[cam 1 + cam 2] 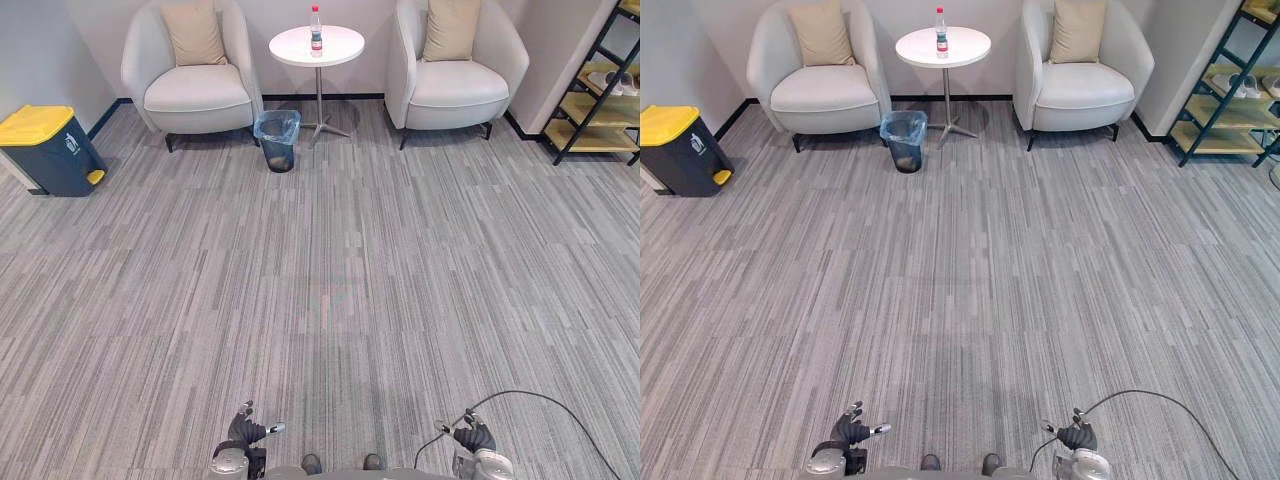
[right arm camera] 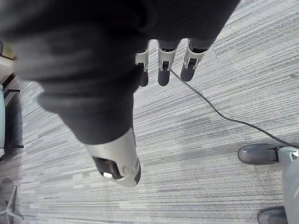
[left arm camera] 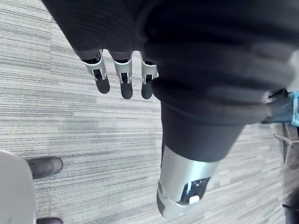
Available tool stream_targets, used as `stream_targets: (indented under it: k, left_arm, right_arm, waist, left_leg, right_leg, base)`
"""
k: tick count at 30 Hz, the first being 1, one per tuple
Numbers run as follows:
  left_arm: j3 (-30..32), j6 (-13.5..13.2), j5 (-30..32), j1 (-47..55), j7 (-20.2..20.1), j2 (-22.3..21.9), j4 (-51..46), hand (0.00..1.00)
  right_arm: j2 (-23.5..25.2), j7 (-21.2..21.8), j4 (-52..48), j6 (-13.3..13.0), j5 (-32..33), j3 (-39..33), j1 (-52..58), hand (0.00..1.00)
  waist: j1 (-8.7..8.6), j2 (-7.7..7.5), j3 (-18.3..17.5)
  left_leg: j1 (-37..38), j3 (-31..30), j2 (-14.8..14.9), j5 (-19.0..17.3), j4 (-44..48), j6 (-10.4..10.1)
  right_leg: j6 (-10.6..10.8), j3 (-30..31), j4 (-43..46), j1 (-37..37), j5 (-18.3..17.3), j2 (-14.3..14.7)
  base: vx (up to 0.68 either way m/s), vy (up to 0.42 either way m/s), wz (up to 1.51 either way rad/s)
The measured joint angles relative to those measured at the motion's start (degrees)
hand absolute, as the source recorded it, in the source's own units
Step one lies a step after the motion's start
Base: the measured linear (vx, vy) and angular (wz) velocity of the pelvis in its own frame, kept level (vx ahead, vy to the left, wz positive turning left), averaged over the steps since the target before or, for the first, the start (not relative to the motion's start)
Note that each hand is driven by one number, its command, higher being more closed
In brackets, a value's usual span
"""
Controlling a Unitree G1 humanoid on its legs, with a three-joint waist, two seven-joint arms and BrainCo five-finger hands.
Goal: Gather rubbish on tea table into small bin, then transfer packed bag to large trash can.
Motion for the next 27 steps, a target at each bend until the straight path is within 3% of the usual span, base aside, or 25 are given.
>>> stream_targets:
  k: [27]
  left_arm:
    - [-0.51, 0.03, -0.09, 1.17, -0.90, 0.42, -2.50, 0.00]
  right_arm:
    - [-0.65, 0.03, -2.25, 0.07, -1.84, 2.61, 0.48, 0.00]
  waist:
    - [0.05, 0.40, -1.60]
  left_leg:
    - [-0.91, 3.13, 0.79, -1.60, -0.27, 0.07]
  right_leg:
    - [-0.26, 2.86, -2.34, -1.09, 0.95, 0.97]
  base:
    - [-0.01, -0.015, -0.06]
